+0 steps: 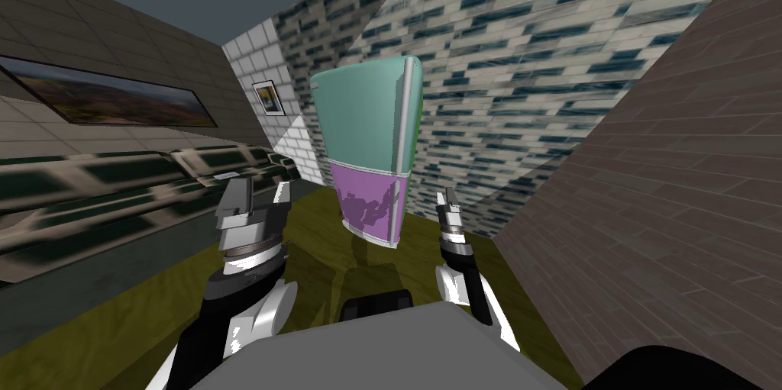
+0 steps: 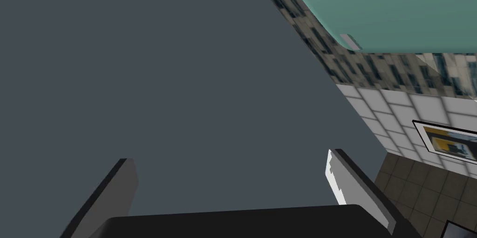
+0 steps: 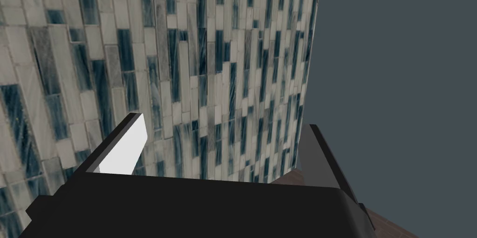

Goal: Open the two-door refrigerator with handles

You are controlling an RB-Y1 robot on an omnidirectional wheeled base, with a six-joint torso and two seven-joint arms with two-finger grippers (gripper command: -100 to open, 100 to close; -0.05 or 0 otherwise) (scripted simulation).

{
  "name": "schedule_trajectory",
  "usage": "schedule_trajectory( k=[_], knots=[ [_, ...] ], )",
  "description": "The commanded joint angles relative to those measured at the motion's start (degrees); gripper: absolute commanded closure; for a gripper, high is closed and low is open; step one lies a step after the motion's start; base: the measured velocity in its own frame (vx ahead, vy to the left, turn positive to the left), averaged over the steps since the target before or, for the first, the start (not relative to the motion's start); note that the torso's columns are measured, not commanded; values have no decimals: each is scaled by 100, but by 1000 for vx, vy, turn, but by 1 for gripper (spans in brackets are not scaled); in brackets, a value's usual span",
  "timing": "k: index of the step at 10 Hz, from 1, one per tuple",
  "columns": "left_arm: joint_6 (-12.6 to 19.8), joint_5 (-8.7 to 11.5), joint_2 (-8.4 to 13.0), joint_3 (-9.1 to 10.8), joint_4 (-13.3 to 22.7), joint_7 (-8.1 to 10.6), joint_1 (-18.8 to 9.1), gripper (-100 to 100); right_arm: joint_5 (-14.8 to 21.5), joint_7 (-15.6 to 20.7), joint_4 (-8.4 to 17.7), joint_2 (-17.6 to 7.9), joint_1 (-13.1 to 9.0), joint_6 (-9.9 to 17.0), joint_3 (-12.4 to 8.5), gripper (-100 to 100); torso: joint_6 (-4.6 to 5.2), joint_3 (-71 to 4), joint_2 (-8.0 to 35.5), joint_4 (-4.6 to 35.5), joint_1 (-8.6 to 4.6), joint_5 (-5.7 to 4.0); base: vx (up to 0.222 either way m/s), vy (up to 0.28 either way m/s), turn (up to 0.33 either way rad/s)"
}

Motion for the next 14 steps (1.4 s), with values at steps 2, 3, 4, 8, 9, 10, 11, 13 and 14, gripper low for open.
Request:
schedule_trajectory(
  k=[2,3,4,8,9,10,11,13,14],
  knots=[
    [0,0,0,0,0,0,0,0,0,0,0,0,0,0,0,0,0,-1200,597,600,0,0,0,0,0],
    [0,0,0,0,-1,0,0,0,0,0,-1,0,0,0,0,0,0,-2014,1003,1006,0,0,0,0,0],
    [0,0,0,0,-1,0,0,0,0,0,-1,0,0,0,0,0,0,-2850,1422,1424,0,0,0,0,0],
    [0,0,0,0,-1,0,0,0,0,0,-2,0,0,-1,0,0,0,-6227,3116,3114,0,0,0,0,0],
    [0,0,0,0,-2,0,0,0,0,0,-2,0,0,-1,0,0,0,-7073,3539,3537,0,0,0,0,0],
    [0,0,0,0,-2,0,0,0,38,15,-8,-278,47,58,-43,-100,0,-7919,3962,3960,0,0,23,15,-14],
    [0,0,0,0,0,0,0,0,75,29,-19,-434,94,116,-85,-100,0,-8316,4151,4148,3,1,55,34,-30],
    [0,0,0,0,1,0,1,0,178,70,-68,-798,224,275,-202,-100,0,-8460,4209,4217,8,3,71,51,-31],
    [0,0,0,0,1,0,1,0,241,94,-107,-955,302,373,-273,-100,0,-8462,4217,4224,7,2,94,69,-39]
  ],
)
